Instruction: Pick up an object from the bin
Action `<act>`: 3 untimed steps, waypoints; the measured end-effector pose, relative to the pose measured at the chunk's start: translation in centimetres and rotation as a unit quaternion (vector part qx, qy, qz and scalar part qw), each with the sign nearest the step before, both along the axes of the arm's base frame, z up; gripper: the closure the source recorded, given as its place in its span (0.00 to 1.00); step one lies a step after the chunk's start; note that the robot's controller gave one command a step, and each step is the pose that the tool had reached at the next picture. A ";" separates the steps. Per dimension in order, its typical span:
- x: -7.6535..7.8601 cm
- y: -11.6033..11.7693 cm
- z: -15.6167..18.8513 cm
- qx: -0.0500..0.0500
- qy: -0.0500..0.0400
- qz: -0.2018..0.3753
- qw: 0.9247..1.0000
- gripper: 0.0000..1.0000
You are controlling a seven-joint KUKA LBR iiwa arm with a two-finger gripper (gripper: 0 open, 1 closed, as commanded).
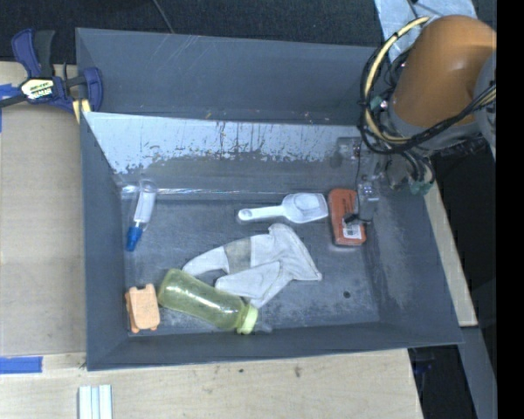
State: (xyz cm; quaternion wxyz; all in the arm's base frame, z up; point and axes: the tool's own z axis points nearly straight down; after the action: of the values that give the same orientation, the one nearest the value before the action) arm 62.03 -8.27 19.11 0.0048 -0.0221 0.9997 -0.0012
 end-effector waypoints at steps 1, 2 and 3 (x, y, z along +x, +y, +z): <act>-1.1 2.2 -2.3 0.002 0.007 0.001 1.000 0.00; -1.1 3.7 -7.9 0.001 0.003 0.028 1.000 1.00; -1.0 3.7 -7.8 0.001 0.003 0.029 1.000 0.00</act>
Offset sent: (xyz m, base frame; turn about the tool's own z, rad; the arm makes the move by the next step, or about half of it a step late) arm -0.0113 0.0378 -0.0787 -0.0570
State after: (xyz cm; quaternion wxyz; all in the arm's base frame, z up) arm 60.98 -4.55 11.28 0.0019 -0.0508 0.9987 -0.0004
